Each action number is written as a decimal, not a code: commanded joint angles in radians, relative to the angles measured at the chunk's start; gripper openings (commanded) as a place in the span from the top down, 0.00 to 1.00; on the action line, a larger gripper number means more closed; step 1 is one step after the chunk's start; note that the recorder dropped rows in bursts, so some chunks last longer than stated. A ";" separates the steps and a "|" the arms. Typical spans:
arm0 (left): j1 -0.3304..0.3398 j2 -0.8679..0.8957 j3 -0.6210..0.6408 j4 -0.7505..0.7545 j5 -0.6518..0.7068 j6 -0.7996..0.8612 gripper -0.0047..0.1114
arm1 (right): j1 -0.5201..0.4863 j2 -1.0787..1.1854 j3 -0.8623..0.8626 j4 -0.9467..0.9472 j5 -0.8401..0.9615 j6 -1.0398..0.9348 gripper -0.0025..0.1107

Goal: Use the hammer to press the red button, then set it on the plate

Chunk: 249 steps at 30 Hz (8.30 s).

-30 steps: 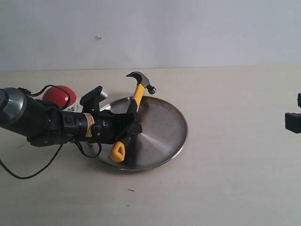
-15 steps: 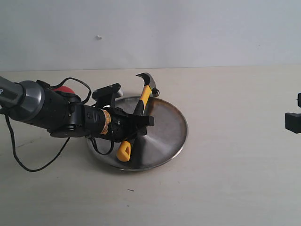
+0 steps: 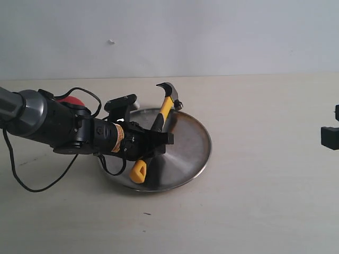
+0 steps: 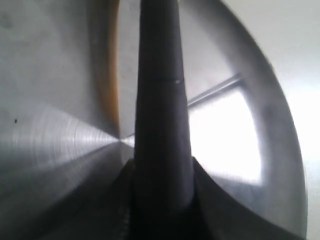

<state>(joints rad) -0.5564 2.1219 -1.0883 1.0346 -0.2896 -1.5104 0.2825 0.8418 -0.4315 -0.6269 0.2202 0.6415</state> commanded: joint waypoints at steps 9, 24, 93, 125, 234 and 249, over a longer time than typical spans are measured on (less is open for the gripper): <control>-0.002 -0.025 -0.006 0.017 -0.034 0.003 0.64 | -0.003 -0.007 0.005 -0.002 -0.005 -0.001 0.98; 0.000 -0.076 -0.006 0.033 0.118 0.024 0.55 | -0.003 -0.007 0.005 -0.002 -0.005 -0.001 0.98; 0.645 -1.928 0.902 0.024 0.089 0.263 0.96 | -0.003 -0.007 0.005 -0.002 -0.005 -0.001 0.98; 0.666 -2.062 1.088 -0.347 0.130 0.629 0.96 | -0.003 -0.007 0.005 -0.002 -0.005 -0.001 0.98; 0.666 -2.094 1.088 -1.047 0.483 1.586 0.96 | -0.317 -0.798 0.431 0.457 0.030 -0.500 0.98; 0.666 -2.094 1.088 -1.047 0.483 1.586 0.96 | -0.317 -0.798 0.431 0.457 0.039 -0.498 0.98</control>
<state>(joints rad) 0.1056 0.0331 0.0007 -0.0121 0.1925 0.0768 -0.0287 0.0515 -0.0046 -0.1682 0.2620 0.1511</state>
